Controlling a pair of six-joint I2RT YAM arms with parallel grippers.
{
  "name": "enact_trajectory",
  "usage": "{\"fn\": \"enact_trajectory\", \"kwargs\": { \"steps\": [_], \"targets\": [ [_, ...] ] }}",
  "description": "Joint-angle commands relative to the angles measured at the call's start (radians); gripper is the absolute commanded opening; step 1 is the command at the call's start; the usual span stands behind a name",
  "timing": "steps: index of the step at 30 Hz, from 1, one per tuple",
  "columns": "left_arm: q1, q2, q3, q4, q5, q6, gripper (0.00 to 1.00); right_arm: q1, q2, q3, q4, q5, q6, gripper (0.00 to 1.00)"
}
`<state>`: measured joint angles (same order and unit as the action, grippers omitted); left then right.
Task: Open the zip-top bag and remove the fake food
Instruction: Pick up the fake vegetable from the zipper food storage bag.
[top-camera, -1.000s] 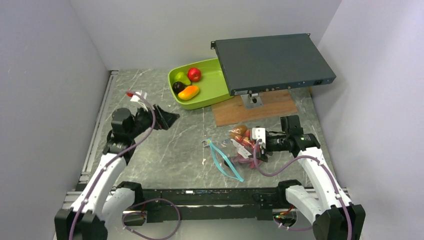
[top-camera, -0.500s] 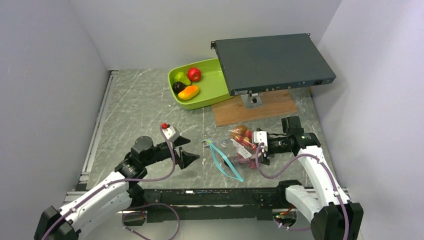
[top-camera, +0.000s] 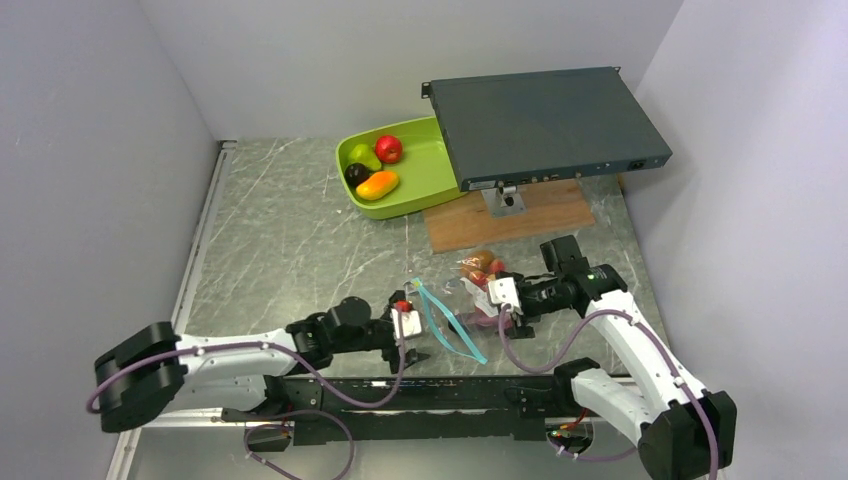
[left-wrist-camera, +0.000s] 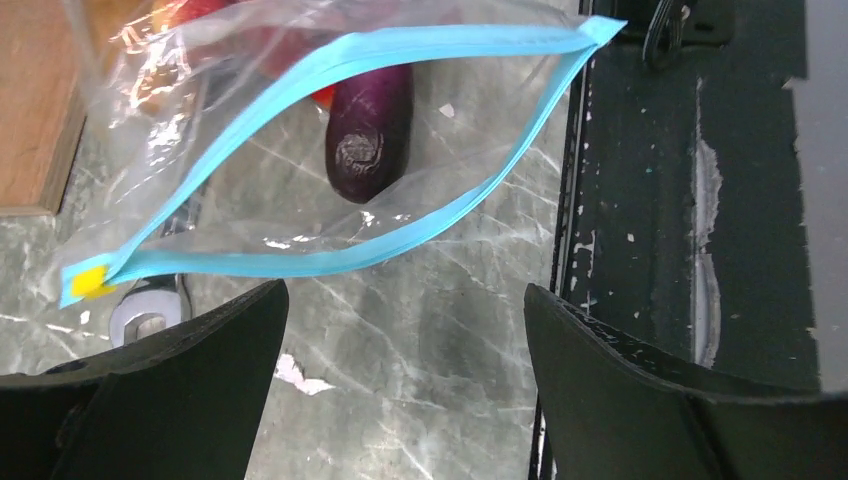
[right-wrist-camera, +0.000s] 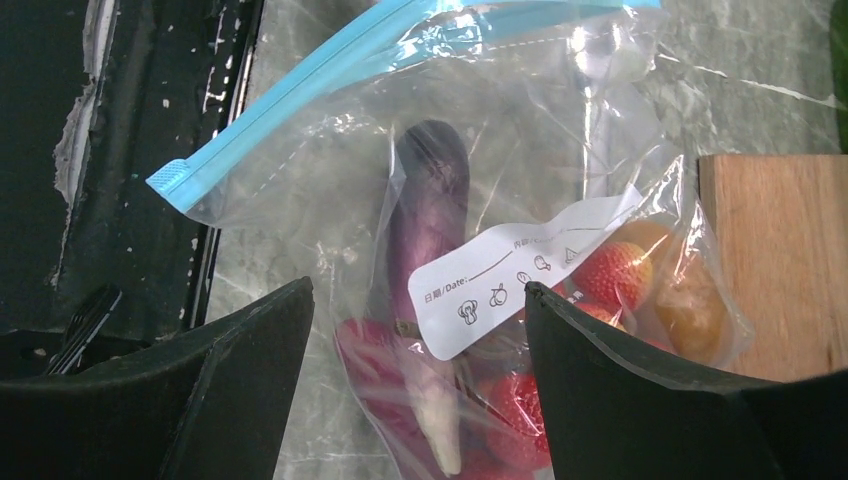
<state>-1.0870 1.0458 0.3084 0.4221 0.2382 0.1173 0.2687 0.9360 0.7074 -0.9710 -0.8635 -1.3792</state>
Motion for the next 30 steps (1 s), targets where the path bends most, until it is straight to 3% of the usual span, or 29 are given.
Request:
{"fn": "enact_trajectory", "kwargs": {
  "steps": [1, 10, 15, 25, 30],
  "targets": [
    [-0.082, 0.103, 0.100, 0.045, -0.117, 0.128, 0.92, 0.043, -0.013, 0.018, 0.015, 0.019, 0.006, 0.79],
    [-0.108, 0.241, 0.242, -0.034, -0.169, 0.165, 0.83, 0.055, -0.072, 0.020, -0.006, -0.006, 0.005, 0.79],
    [-0.109, 0.187, 0.269, -0.076, -0.180, 0.131, 0.76, 0.073, -0.078, 0.021, -0.003, 0.003, 0.015, 0.79],
    [-0.108, 0.035, 0.262, -0.001, -0.171, -0.045, 0.77, 0.082, -0.058, 0.018, 0.019, 0.035, 0.043, 0.79],
    [-0.108, 0.002, 0.396, -0.201, -0.174, -0.110, 0.77, 0.080, -0.048, 0.017, 0.039, 0.051, 0.071, 0.79]
  ]
}}
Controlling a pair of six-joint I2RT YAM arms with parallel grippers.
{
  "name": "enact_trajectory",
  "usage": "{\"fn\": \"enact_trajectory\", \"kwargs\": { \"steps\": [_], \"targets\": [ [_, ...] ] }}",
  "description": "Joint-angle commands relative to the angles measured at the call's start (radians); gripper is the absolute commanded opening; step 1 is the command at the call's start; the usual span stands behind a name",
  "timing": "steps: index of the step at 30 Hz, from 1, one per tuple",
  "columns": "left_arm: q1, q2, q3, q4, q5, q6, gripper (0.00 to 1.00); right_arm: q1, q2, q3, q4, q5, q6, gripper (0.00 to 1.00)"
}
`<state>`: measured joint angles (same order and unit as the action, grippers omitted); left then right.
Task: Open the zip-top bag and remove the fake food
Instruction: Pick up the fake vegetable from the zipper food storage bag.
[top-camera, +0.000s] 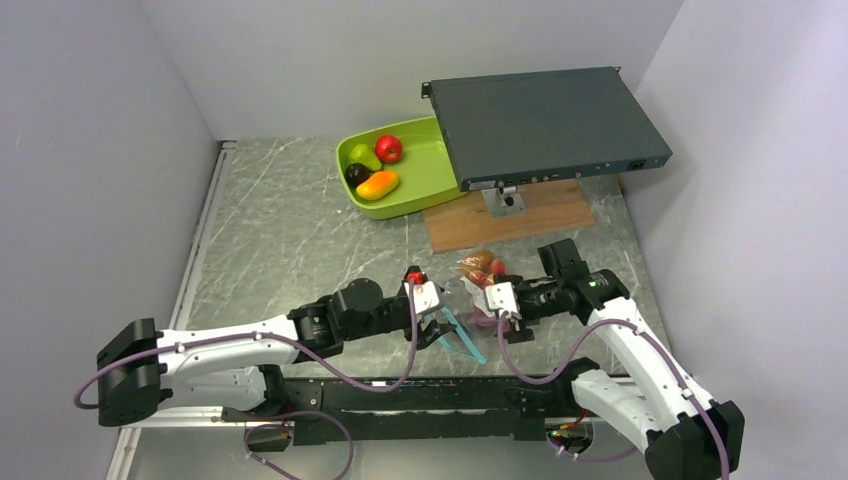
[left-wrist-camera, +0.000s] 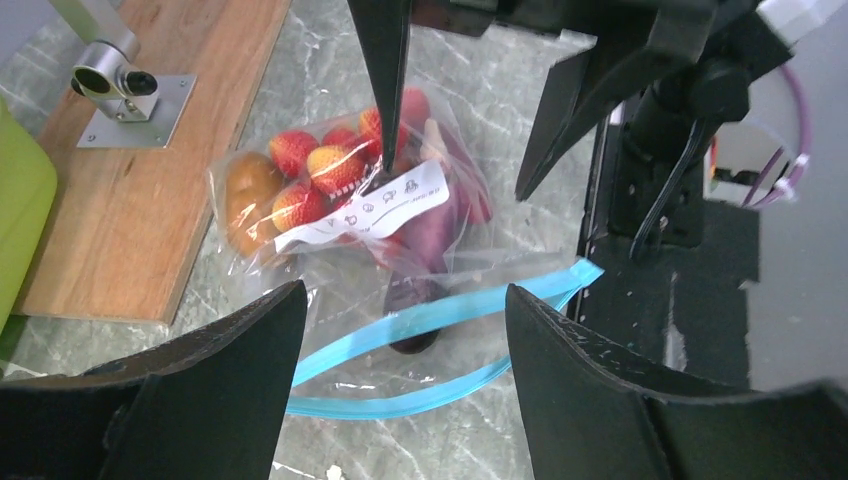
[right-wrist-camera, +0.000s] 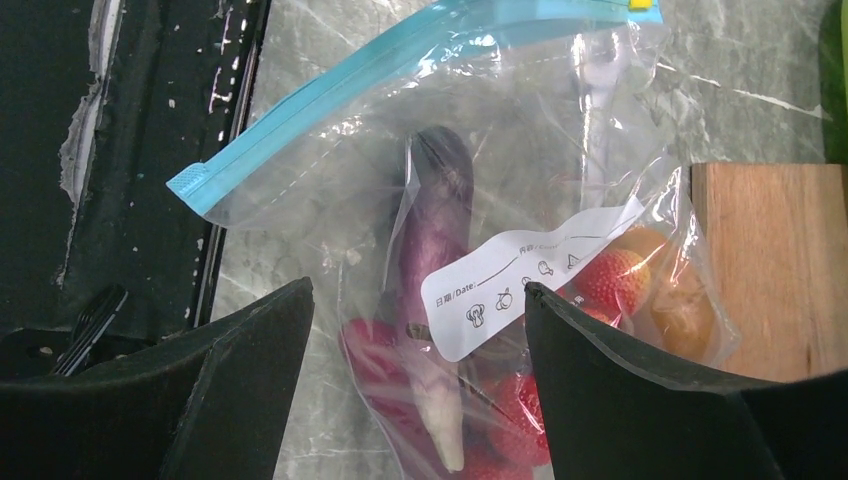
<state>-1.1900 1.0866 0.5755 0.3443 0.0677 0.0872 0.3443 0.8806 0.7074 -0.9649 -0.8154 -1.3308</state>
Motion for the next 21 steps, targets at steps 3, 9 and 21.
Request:
{"fn": "enact_trajectory", "kwargs": {
  "steps": [3, 9, 21],
  "targets": [
    [-0.005, -0.097, 0.207, -0.295, -0.023, -0.074, 0.77, 0.003, 0.026, 0.022, 0.035, 0.007, 0.031, 0.79],
    [-0.004, -0.266, 0.214, -0.527, -0.109, 0.013, 0.80, -0.030, 0.049, 0.029, 0.029, -0.012, 0.027, 0.78],
    [-0.003, -0.393, -0.202, -0.224, -0.046, 0.056, 0.79, -0.125, 0.053, 0.019, 0.029, -0.088, 0.013, 0.78]
  ]
}}
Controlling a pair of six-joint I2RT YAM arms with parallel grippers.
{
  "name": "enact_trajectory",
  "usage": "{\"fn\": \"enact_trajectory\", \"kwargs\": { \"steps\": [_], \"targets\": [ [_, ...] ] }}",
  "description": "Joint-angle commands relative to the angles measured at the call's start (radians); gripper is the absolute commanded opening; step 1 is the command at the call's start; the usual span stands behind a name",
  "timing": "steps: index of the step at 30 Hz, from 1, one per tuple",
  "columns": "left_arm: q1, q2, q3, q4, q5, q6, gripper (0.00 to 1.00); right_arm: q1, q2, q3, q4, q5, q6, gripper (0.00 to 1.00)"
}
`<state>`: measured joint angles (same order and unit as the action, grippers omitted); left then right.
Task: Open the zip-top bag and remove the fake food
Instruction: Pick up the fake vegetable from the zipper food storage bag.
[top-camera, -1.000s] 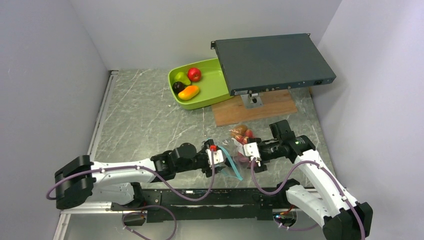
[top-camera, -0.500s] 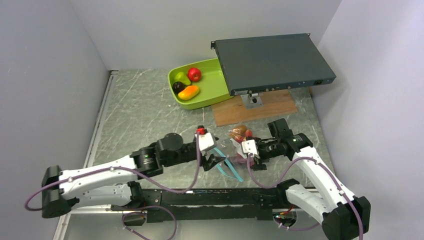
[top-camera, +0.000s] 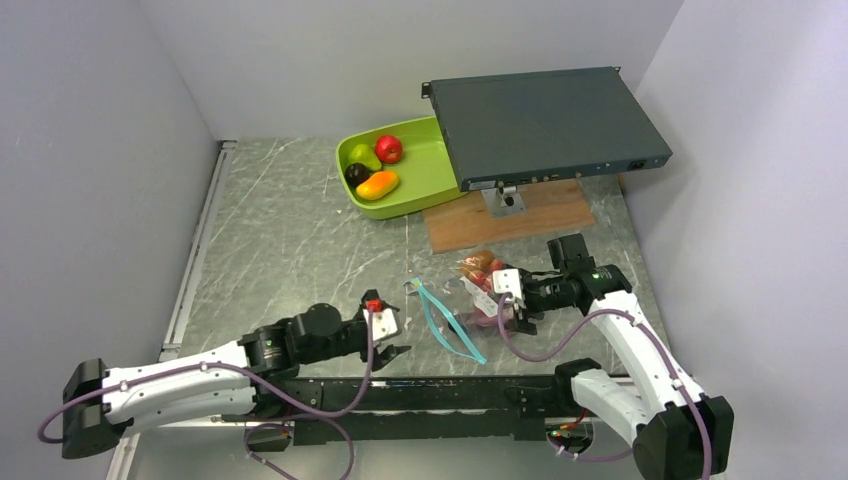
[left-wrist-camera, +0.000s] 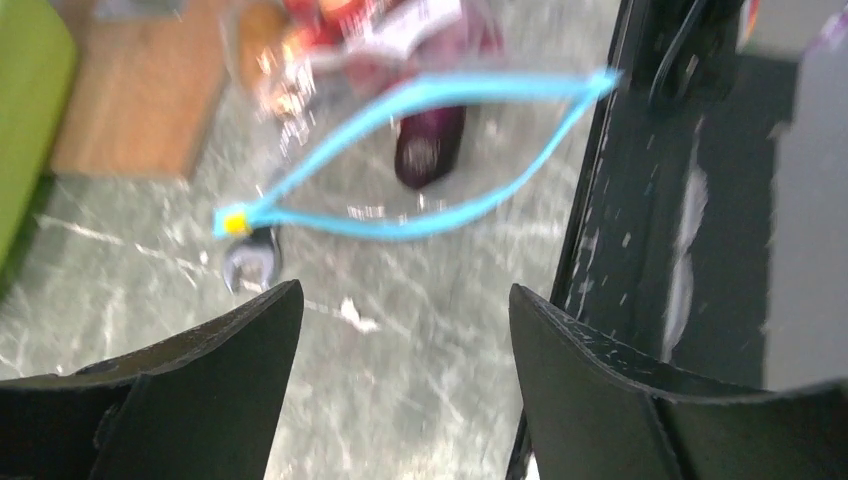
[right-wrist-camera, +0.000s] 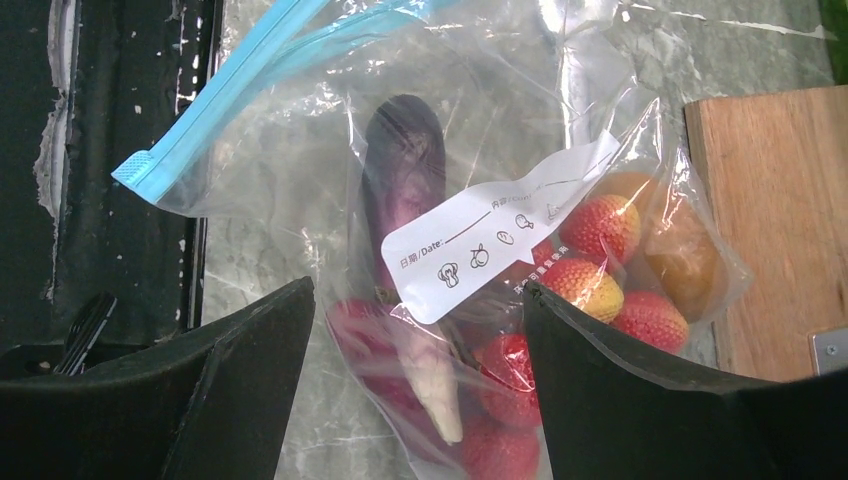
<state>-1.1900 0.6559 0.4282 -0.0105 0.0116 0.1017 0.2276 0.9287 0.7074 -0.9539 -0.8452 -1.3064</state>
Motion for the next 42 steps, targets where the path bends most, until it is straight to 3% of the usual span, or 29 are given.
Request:
{"fn": "enact_trajectory", "kwargs": {
  "steps": [1, 3, 7, 8, 15, 26, 37, 42],
  "targets": [
    [-0.003, 0.053, -0.071, 0.153, 0.010, 0.064, 0.77, -0.008, 0.013, 0.015, 0.026, -0.056, -0.006, 0.78],
    [-0.003, 0.083, -0.093, 0.197, 0.021, 0.112, 0.71, -0.006, 0.024, 0.011, 0.037, -0.056, 0.000, 0.78],
    [0.022, 0.144, -0.079, 0.241, 0.091, 0.157, 0.48, -0.002, 0.032, 0.013, 0.046, -0.050, 0.008, 0.78],
    [0.034, 0.159, -0.075, 0.254, 0.119, 0.154, 0.46, -0.002, 0.031, 0.013, 0.050, -0.046, 0.013, 0.78],
    [0.082, 0.345, -0.017, 0.347, 0.301, 0.103, 0.45, -0.008, 0.022, 0.003, 0.058, -0.037, 0.021, 0.78],
    [0.090, 0.568, 0.120, 0.417, 0.265, 0.141, 0.46, -0.004, 0.021, -0.025, 0.124, 0.005, 0.073, 0.78],
    [0.129, 0.736, 0.215, 0.372, 0.378, 0.198, 0.50, 0.000, 0.046, -0.033, 0.165, 0.051, 0.119, 0.78],
    [0.160, 0.756, 0.230, 0.364, 0.421, 0.226, 0.60, 0.001, 0.065, -0.044, 0.235, 0.119, 0.189, 0.78]
  ]
}}
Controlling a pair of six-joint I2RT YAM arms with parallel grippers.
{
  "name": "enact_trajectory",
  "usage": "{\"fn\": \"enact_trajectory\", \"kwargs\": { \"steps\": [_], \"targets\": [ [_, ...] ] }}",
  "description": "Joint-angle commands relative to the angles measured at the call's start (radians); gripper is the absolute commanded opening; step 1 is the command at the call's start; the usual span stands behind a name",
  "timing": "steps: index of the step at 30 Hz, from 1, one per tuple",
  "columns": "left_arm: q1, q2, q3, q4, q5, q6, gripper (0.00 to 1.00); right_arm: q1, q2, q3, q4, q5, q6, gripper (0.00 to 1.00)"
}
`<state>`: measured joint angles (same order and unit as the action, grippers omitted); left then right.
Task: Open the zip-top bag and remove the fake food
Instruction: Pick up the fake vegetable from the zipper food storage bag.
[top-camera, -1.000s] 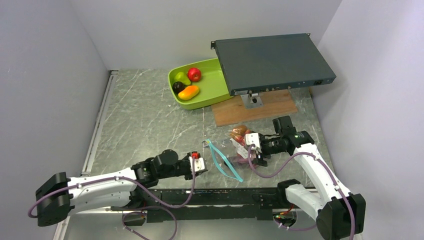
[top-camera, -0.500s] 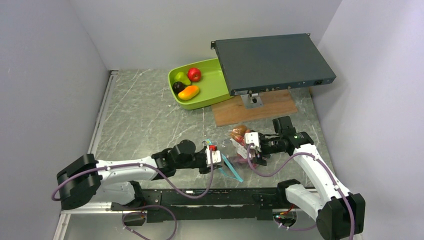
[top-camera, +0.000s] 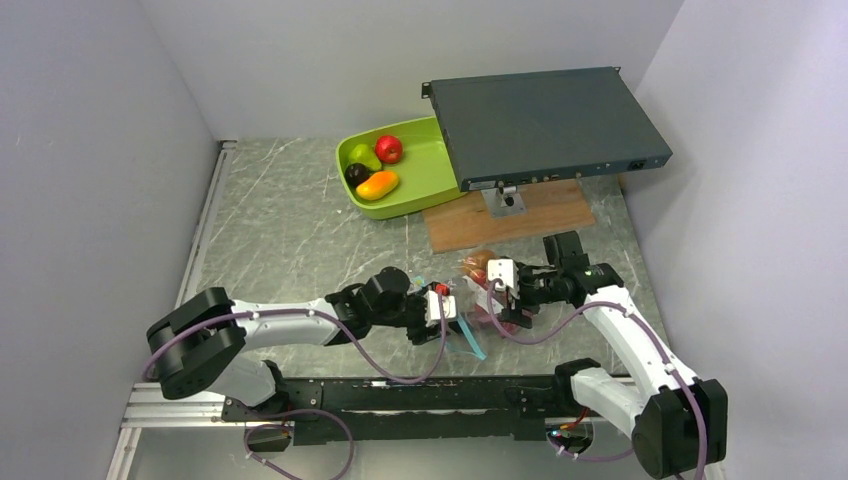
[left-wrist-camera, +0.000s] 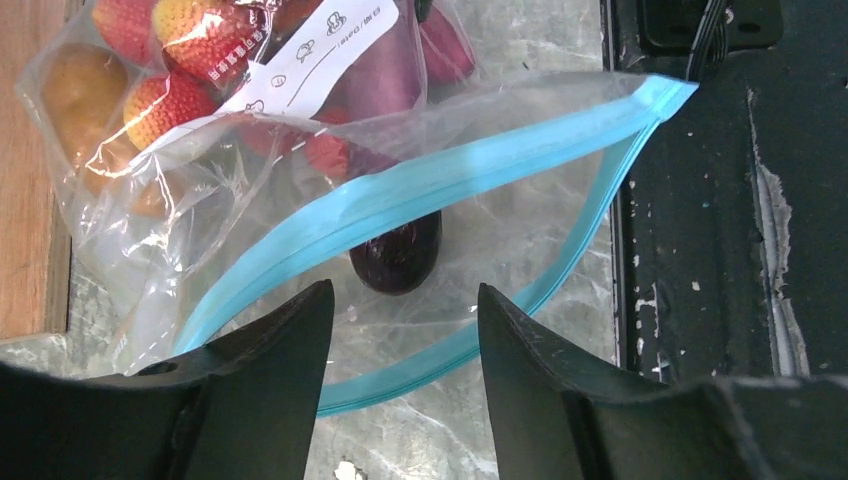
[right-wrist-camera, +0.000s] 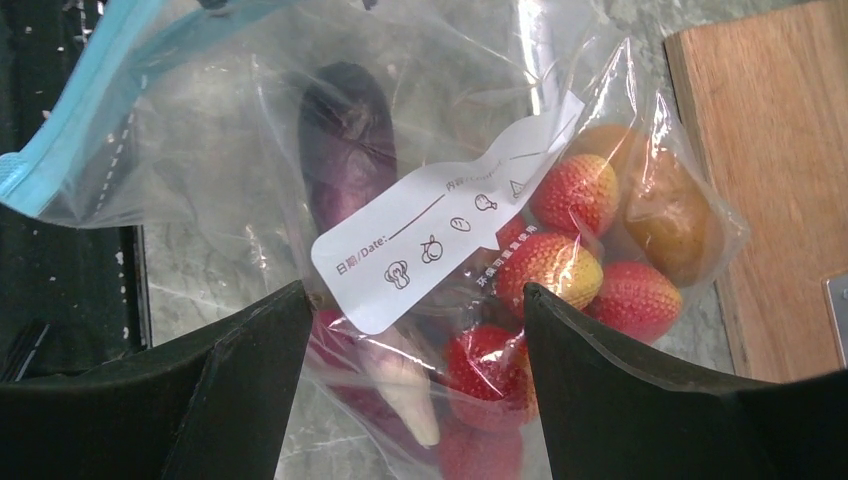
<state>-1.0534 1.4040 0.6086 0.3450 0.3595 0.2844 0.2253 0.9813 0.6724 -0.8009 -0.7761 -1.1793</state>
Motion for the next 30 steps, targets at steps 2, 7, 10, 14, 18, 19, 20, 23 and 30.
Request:
{"fn": "enact_trajectory", "kwargs": {
  "steps": [2, 7, 10, 14, 18, 19, 20, 23, 30],
  "targets": [
    [0.037, 0.016, 0.060, -0.007, 0.086, 0.060, 0.63, 0.003, 0.021, -0.016, 0.110, 0.078, 0.090, 0.78],
    [0.080, 0.049, 0.086, -0.032, 0.145, 0.103, 0.65, 0.003, 0.042, -0.028, 0.139, 0.118, 0.116, 0.78],
    [0.094, 0.076, 0.113, -0.055, 0.171, 0.126, 0.65, 0.003, 0.057, -0.027, 0.143, 0.114, 0.126, 0.77],
    [0.107, 0.111, 0.143, -0.076, 0.199, 0.144, 0.64, 0.003, 0.081, -0.029, 0.142, 0.095, 0.139, 0.75],
    [0.118, 0.125, 0.161, -0.089, 0.216, 0.142, 0.63, 0.011, 0.105, -0.027, 0.158, 0.095, 0.166, 0.70],
    [0.118, 0.127, 0.166, -0.095, 0.216, 0.141, 0.63, 0.012, 0.109, -0.027, 0.163, 0.095, 0.174, 0.69],
    [0.117, 0.131, 0.172, -0.101, 0.216, 0.138, 0.63, 0.015, 0.114, -0.027, 0.168, 0.098, 0.184, 0.68],
    [0.125, 0.150, 0.190, -0.115, 0.226, 0.123, 0.63, 0.021, 0.127, -0.022, 0.183, 0.098, 0.216, 0.65],
    [0.153, 0.168, 0.191, -0.091, 0.231, 0.092, 0.64, 0.054, 0.163, -0.012, 0.219, 0.104, 0.292, 0.57]
  ]
}}
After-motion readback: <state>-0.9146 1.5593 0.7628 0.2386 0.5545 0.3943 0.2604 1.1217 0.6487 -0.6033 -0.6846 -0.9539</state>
